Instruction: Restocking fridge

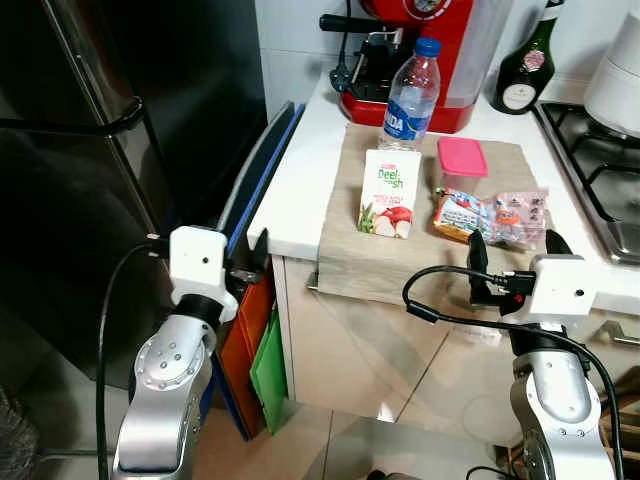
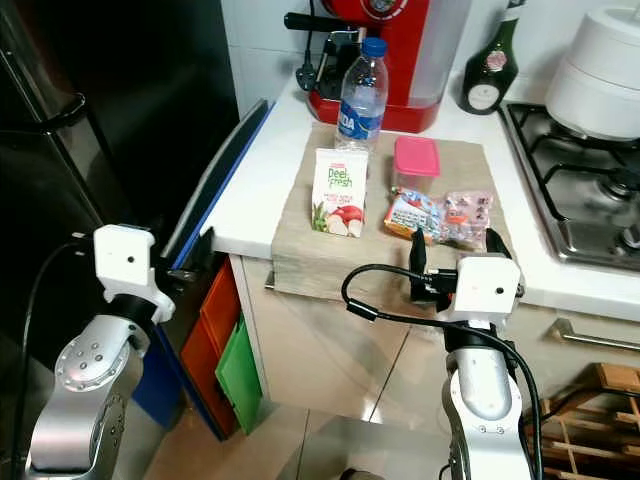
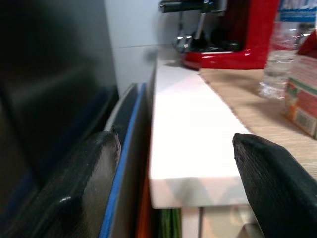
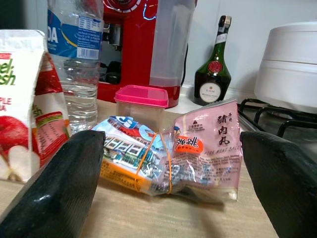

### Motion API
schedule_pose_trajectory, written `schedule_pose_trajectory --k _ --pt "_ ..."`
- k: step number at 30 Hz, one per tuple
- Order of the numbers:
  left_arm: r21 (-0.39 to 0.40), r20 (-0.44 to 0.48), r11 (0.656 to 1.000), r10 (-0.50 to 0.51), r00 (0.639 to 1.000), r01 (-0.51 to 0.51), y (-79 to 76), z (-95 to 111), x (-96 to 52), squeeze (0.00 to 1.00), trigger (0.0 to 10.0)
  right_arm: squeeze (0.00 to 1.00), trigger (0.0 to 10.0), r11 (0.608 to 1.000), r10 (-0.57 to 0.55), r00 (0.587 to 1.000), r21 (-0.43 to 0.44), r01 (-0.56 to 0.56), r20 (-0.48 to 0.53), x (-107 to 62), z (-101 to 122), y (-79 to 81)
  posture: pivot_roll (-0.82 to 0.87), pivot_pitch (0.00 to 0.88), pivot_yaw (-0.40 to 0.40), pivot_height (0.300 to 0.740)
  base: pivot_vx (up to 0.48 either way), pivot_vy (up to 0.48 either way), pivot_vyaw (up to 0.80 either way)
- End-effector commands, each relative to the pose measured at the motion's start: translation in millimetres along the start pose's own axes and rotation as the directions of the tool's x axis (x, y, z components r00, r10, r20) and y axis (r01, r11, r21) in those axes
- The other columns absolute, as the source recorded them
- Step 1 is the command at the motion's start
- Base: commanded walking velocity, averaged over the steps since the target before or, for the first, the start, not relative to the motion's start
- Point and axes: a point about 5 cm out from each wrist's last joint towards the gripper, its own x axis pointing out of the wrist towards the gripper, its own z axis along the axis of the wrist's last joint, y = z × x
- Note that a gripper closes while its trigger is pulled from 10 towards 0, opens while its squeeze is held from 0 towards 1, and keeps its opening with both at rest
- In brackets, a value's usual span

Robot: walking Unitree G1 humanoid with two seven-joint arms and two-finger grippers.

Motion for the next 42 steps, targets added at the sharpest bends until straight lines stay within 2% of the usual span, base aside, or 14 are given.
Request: schedule_pose_trajectory --k 1,7,9,15,18,20,22,25,29,31,37,42 --pt "-0.026 0.012 0.999 -0.045 0.999 0.045 -4.0 2.8 12.5 0.0 10.0 0.0 10.0 1.0 0.001 1.0 -0.004 -0.001 -0.008 8.6 -1.2 0.0 -0.04 0.0 0.029 0.74 0.0 0.0 -0.77" --pt "-0.029 0.021 0.999 -0.038 0.999 0.039 -3.5 5.4 16.3 0.0 10.0 0.0 10.0 0.999 0.037 0.999 -0.006 -0.037 0.005 14.0 1.2 5.5 -0.05 0.0 0.031 0.74 0.0 0.0 -0.76" --pt "-0.019 0.033 1.0 0.001 0.999 -0.001 -3.7 8.2 18.6 0.0 10.0 0.0 10.0 0.996 0.084 0.996 -0.017 -0.084 0.001 16.4 0.8 10.5 -0.05 0.0 0.021 0.74 0.0 0.0 -0.69" --pt "-0.011 0.056 0.998 0.066 0.996 -0.066 0.2 12.0 19.5 0.0 10.0 0.0 10.0 0.995 0.099 0.995 -0.018 -0.098 0.033 22.5 4.8 12.5 -0.04 0.0 0.012 0.74 0.0 0.0 0.0" --pt "0.004 0.085 0.993 0.116 0.99 -0.117 7.4 16.2 18.5 0.0 10.0 0.0 10.0 0.994 0.101 0.99 -0.044 -0.097 0.102 27.5 17.0 13.8 -0.03 0.0 0.01 0.74 0.0 0.0 0.0" --pt "0.047 0.141 0.989 0.136 0.981 -0.144 10.9 26.3 19.4 0.0 10.0 0.0 10.0 0.996 0.085 0.982 -0.035 -0.08 0.166 30.7 29.1 13.3 -0.03 0.0 0.007 0.74 0.0 0.0 0.0" --pt "0.054 0.174 0.987 0.139 0.975 -0.15 11.8 33.6 22.0 0.0 10.0 0.0 10.0 0.998 0.062 0.982 -0.012 -0.06 0.181 32.9 32.5 11.6 -0.02 0.0 0.006 0.74 0.0 0.0 0.0" --pt "0.092 0.173 0.988 0.103 0.98 -0.12 12.1 38.4 32.9 0.0 10.0 0.0 10.0 0.999 0.042 0.985 0.012 -0.045 0.167 35.8 30.9 10.3 -0.02 0.0 0.005 0.74 0.0 0.0 0.0" --pt "0.098 0.187 0.991 0.07 0.98 -0.09 13.0 44.5 39.9 0.0 10.0 0.0 10.0 0.998 0.053 0.985 0.011 -0.055 0.164 37.6 30.8 12.1 -0.03 0.0 0.008 0.74 0.0 0.0 0.0" --pt "0.075 0.198 0.995 0.054 0.979 -0.07 9.9 46.4 42.8 0.0 10.0 0.0 10.0 0.998 0.069 0.988 0.004 -0.07 0.137 39.0 26.6 14.8 -0.03 0.0 0.015 0.74 0.0 0.0 -0.78" --pt "0.025 0.205 0.995 0.091 0.975 -0.098 10.0 46.4 42.9 0.0 10.0 0.0 10.0 0.996 0.093 0.988 -0.004 -0.094 0.122 39.5 23.5 17.9 -0.04 0.0 0.016 0.74 0.0 0.0 -0.77" --pt "0.026 0.213 0.989 0.134 0.968 -0.143 13.8 47.1 42.9 0.0 10.0 0.0 10.0 0.995 0.097 0.988 -0.003 -0.097 0.121 40.4 22.1 18.4 -0.04 0.0 0.014 0.74 0.0 0.0 -0.45"
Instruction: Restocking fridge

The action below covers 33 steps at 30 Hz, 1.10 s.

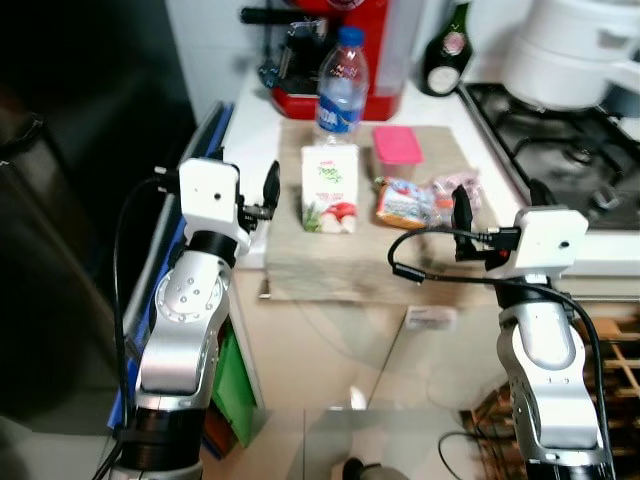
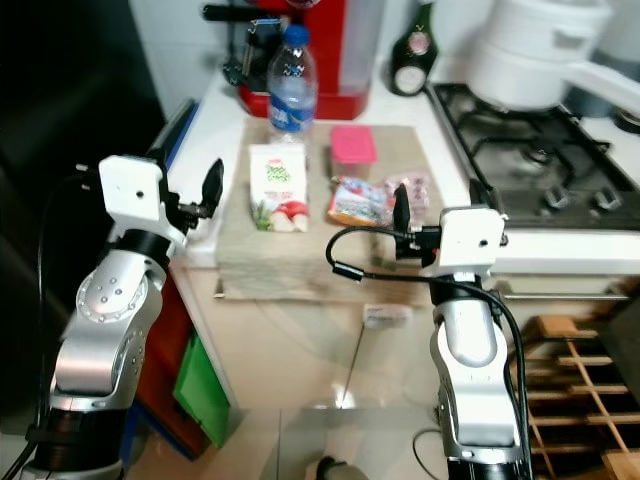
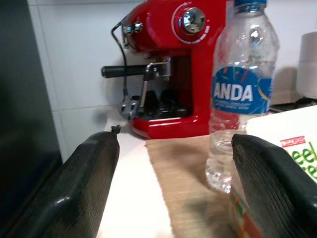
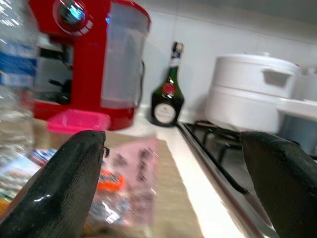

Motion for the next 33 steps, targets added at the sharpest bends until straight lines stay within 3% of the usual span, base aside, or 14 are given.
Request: schedule_pose_trajectory --k 1,5,9,12,16,22,24,30,32,33 --pt "0.017 0.015 0.999 0.048 0.999 -0.049 8.1 2.6 2.2 0.0 10.0 0.0 10.0 1.0 0.019 1.0 0.006 -0.019 0.017 3.3 3.5 2.8 -0.03 0.0 0.013 0.74 0.0 0.0 0.0" --pt "0.022 0.063 0.995 0.098 0.993 -0.099 16.4 11.8 6.4 0.0 10.0 0.0 10.0 1.0 0.024 0.998 0.002 -0.024 0.063 6.5 10.6 3.7 -0.03 0.0 0.014 0.74 0.0 0.0 0.0" --pt "0.054 0.092 0.995 0.072 0.993 -0.078 14.6 19.4 12.0 0.0 10.0 0.0 10.0 1.0 0.004 0.996 0.024 -0.006 0.084 10.8 14.7 2.0 -0.03 0.0 0.015 0.74 0.0 0.0 0.0" --pt "0.11 0.016 0.994 -0.01 1.0 0.008 6.7 10.3 18.7 0.0 10.0 0.0 10.0 0.998 0.001 0.996 0.056 -0.006 0.086 14.0 16.4 3.3 -0.03 0.0 0.018 0.74 0.0 0.0 0.0" --pt "0.061 0.056 0.997 -0.052 0.997 0.049 3.2 18.9 27.6 0.0 10.0 0.0 10.0 0.997 0.034 0.995 0.063 -0.041 0.097 13.8 19.5 14.2 -0.03 0.0 0.024 0.74 0.0 0.12 0.0" --pt "0.05 0.062 0.997 -0.066 0.996 0.063 2.5 22.5 35.5 0.0 10.0 0.0 10.0 0.998 0.03 0.997 0.056 -0.034 0.076 14.7 17.0 13.8 -0.04 0.0 0.024 0.74 0.0 0.48 -0.5" --pt "0.092 0.05 0.994 -0.068 0.996 0.063 -0.2 22.6 40.9 0.0 10.0 0.0 10.0 0.998 0.028 0.997 0.054 -0.032 0.075 15.2 16.8 13.3 -0.04 0.0 0.023 0.74 0.0 0.48 -0.76" --pt "0.098 0.062 0.989 -0.119 0.991 0.113 -7.6 35.0 64.2 0.0 10.0 0.0 10.0 0.999 0.02 0.997 0.045 -0.023 0.071 16.5 15.7 11.4 -0.04 0.0 0.018 0.74 0.0 0.0 -0.76" --pt "0.105 0.06 0.986 -0.139 0.988 0.132 -7.8 40.8 75.6 0.0 10.0 0.0 10.0 0.999 0.02 0.997 0.044 -0.023 0.07 17.0 15.5 11.6 -0.04 0.0 0.018 0.74 0.0 0.0 -0.76" --pt "0.103 0.06 0.983 -0.157 0.986 0.15 -8.1 47.7 88.5 0.0 10.0 0.0 10.0 0.999 0.015 0.997 0.044 -0.018 0.072 17.1 15.3 11.3 -0.05 0.0 0.023 0.74 0.0 0.0 0.0"
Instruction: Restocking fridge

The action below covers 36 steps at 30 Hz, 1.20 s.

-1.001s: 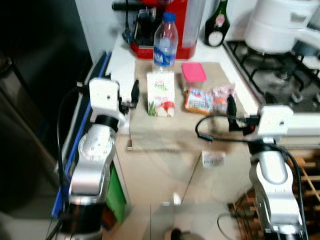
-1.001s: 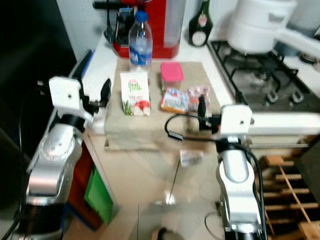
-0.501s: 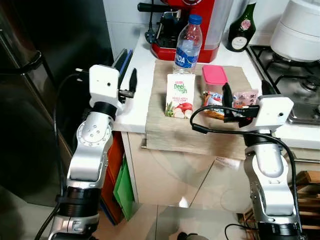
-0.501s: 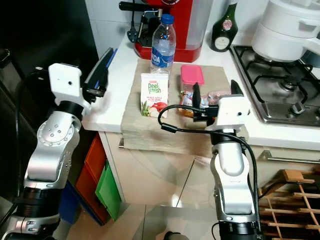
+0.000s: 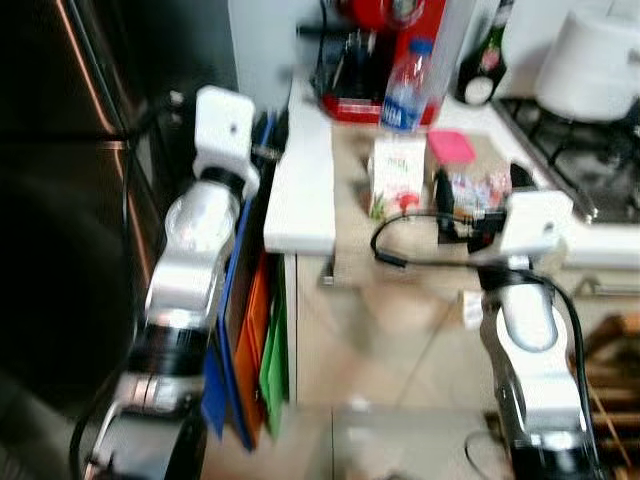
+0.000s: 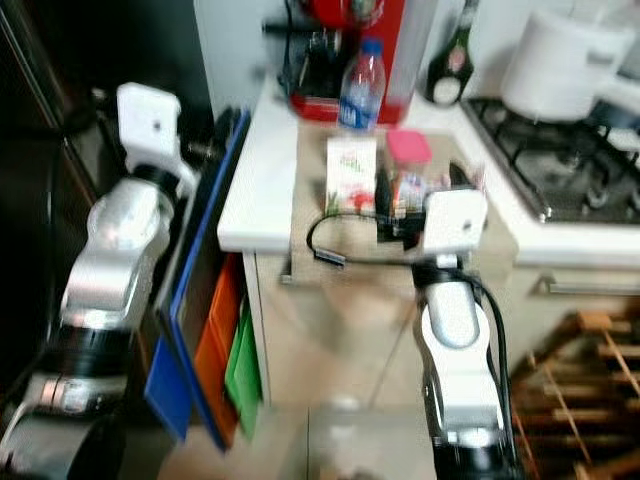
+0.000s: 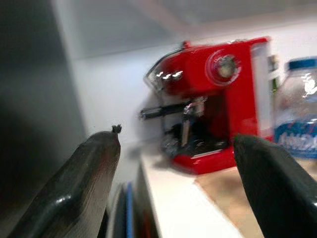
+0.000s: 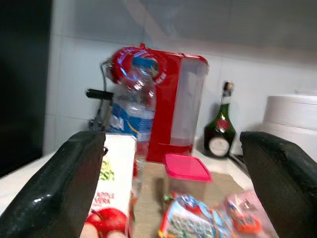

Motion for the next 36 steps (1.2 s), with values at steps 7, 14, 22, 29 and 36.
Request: schedule_pose_trajectory --k 7,14,22,29,36 --pt "-0.021 0.026 0.993 -0.112 0.993 0.113 -8.7 11.5 20.8 0.0 10.0 0.0 10.0 0.998 -0.063 0.998 -0.028 0.063 -0.002 -3.9 -0.9 -9.3 -0.07 0.0 0.055 0.74 0.0 0.0 0.0" --pt "-0.086 0.084 0.986 -0.135 0.987 0.142 -27.3 1.8 0.1 0.0 10.0 0.0 10.0 0.996 -0.075 0.997 -0.048 0.074 -0.005 -5.9 0.7 -16.5 -0.07 0.0 0.04 0.74 0.0 0.0 -0.65" --pt "-0.125 0.084 0.987 -0.094 0.992 0.104 -25.4 -0.7 -6.1 0.0 10.0 0.0 10.0 0.998 -0.046 0.999 -0.043 0.046 0.002 -4.1 0.0 -9.3 -0.05 0.0 0.027 0.74 0.0 0.0 -0.09" --pt "-0.089 0.346 0.996 0.015 0.938 0.017 -10.8 48.9 -7.0 0.0 10.0 0.0 10.0 0.994 -0.057 0.992 -0.089 0.067 0.113 -0.6 20.5 -11.8 -0.06 0.0 0.033 0.74 0.432 0.0 0.0" --pt "-0.093 0.351 0.992 -0.044 0.936 0.081 -24.4 52.3 -4.9 0.0 10.0 0.0 10.0 0.99 -0.09 0.984 -0.094 0.105 0.155 5.0 30.4 -18.5 -0.07 0.0 0.031 0.74 0.48 0.0 0.0"
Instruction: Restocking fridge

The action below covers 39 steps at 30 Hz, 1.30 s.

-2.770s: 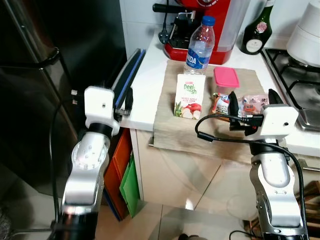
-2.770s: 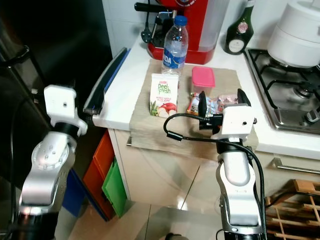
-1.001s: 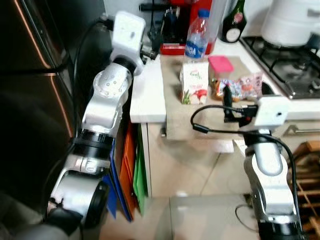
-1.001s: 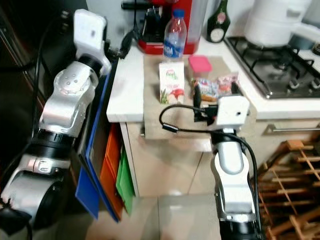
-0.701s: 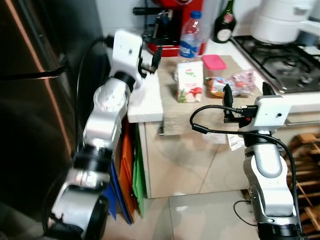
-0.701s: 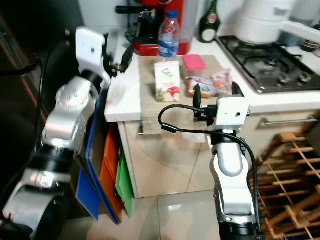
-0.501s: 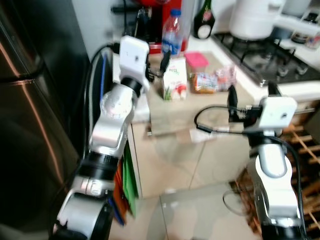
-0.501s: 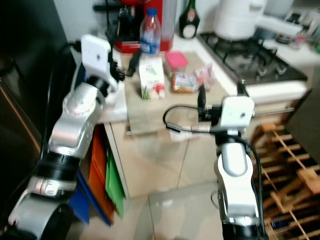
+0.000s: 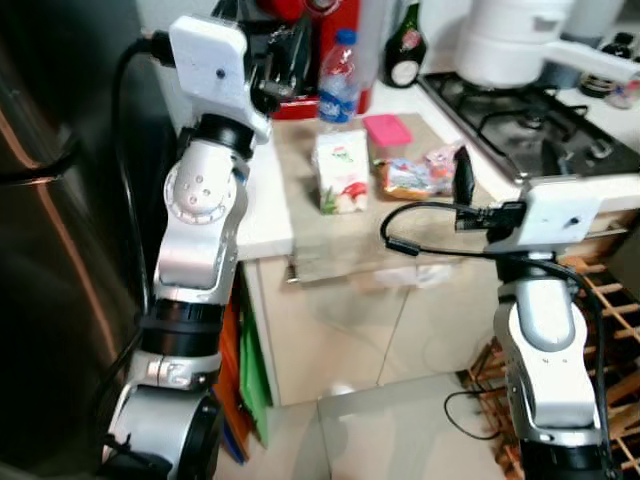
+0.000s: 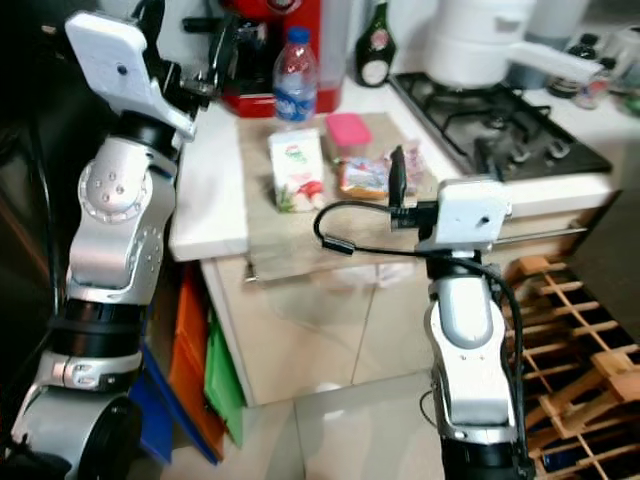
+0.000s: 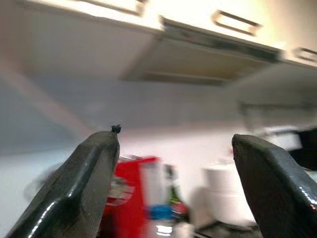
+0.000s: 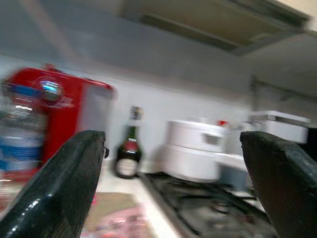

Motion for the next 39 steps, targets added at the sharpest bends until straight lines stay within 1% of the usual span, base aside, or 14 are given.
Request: schedule_pose_trajectory --k 1,6,12,14,16,23,25,26,27,28,29,34,36,39 --pt "0.01 -0.03 1.0 0.007 1.0 -0.006 6.9 -4.6 -0.6 0.0 10.0 0.0 10.0 1.0 0.003 1.0 0.011 -0.003 0.019 3.2 3.9 3.5 -0.07 0.0 0.031 0.74 0.48 0.0 0.0" --pt "0.001 -0.049 1.0 -0.005 0.999 0.005 5.4 -6.7 1.0 0.0 10.0 0.0 10.0 1.0 0.004 1.0 0.009 -0.004 0.008 2.3 1.7 3.9 -0.07 0.0 0.031 0.74 0.48 0.0 0.0" --pt "-0.014 -0.037 0.999 0.029 0.999 -0.029 10.7 -1.3 8.5 0.0 10.0 0.0 10.0 1.0 0.006 1.0 0.011 -0.006 -0.001 1.4 0.3 4.6 -0.07 0.0 0.031 0.74 0.48 0.0 0.0" --pt "-0.014 -0.03 0.999 0.04 0.999 -0.041 16.0 4.8 17.2 0.0 10.0 0.0 10.0 1.0 0.006 1.0 0.012 -0.006 -0.003 1.2 -0.1 4.9 -0.07 0.0 0.032 0.74 0.0 0.0 0.0" --pt "-0.016 -0.021 0.999 0.034 0.999 -0.034 18.3 8.8 21.5 0.0 10.0 0.0 10.0 1.0 0.005 1.0 0.013 -0.005 -0.003 1.2 -0.3 4.9 -0.07 0.0 0.032 0.74 0.0 0.0 0.0" --pt "-0.072 -0.052 0.997 -0.039 0.998 0.036 29.5 14.6 44.8 0.0 10.0 0.0 10.0 1.0 0.002 1.0 0.01 -0.002 -0.009 -0.1 -1.4 4.3 -0.07 0.0 0.038 0.74 0.0 0.0 0.0" --pt "-0.097 -0.09 0.991 -0.098 0.991 0.09 26.2 10.3 50.5 0.0 10.0 0.0 10.0 1.0 -0.001 1.0 0.013 0.001 -0.015 -0.7 -2.5 4.0 -0.08 0.0 0.044 0.74 0.0 0.0 0.0" --pt "-0.097 -0.09 0.991 -0.098 0.991 0.09 26.2 10.3 50.5 0.0 10.0 0.0 10.0 1.0 -0.001 1.0 0.013 0.001 -0.015 -0.7 -2.5 4.0 -0.08 0.0 0.044 0.74 0.0 0.0 0.0" --pt "-0.113 -0.124 0.984 -0.148 0.981 0.134 21.0 4.6 52.7 0.0 10.0 0.0 10.0 1.0 -0.001 1.0 0.015 0.001 -0.02 -0.9 -3.4 4.1 -0.08 0.0 0.046 0.74 0.0 0.0 0.0" --pt "-0.149 -0.169 0.968 -0.224 0.96 0.2 12.0 -4.8 54.4 0.0 10.0 0.0 10.0 1.0 0.001 1.0 0.018 -0.001 -0.026 -1.1 -4.7 4.4 -0.08 0.0 0.048 0.74 0.0 0.0 0.0" --pt "-0.165 -0.181 0.961 -0.248 0.952 0.22 8.7 -7.9 54.6 0.0 10.0 0.0 10.0 1.0 0.002 1.0 0.019 -0.002 -0.028 -1.2 -5.0 4.6 -0.08 0.0 0.049 0.74 0.0 0.0 0.0" --pt "-0.216 -0.233 0.941 -0.308 0.923 0.26 -1.5 -22.5 55.0 0.0 10.0 0.0 10.0 1.0 0.012 0.999 0.027 -0.011 -0.043 -2.9 -7.6 6.3 -0.09 0.0 0.05 0.74 0.0 0.0 0.0" --pt "-0.246 -0.257 0.936 -0.314 0.914 0.252 -5.8 -30.5 55.4 0.0 10.0 0.0 10.0 0.999 0.02 0.998 0.032 -0.018 -0.054 -4.5 -9.1 7.5 -0.09 0.0 0.05 0.74 0.0 0.0 0.0" --pt "-0.25 -0.314 0.941 -0.3 0.901 0.226 -8.8 -42.5 55.9 0.0 10.0 0.0 10.0 0.999 0.029 0.998 0.033 -0.027 -0.063 -6.6 -9.8 8.3 -0.09 0.0 0.047 0.74 0.0 0.0 0.0"
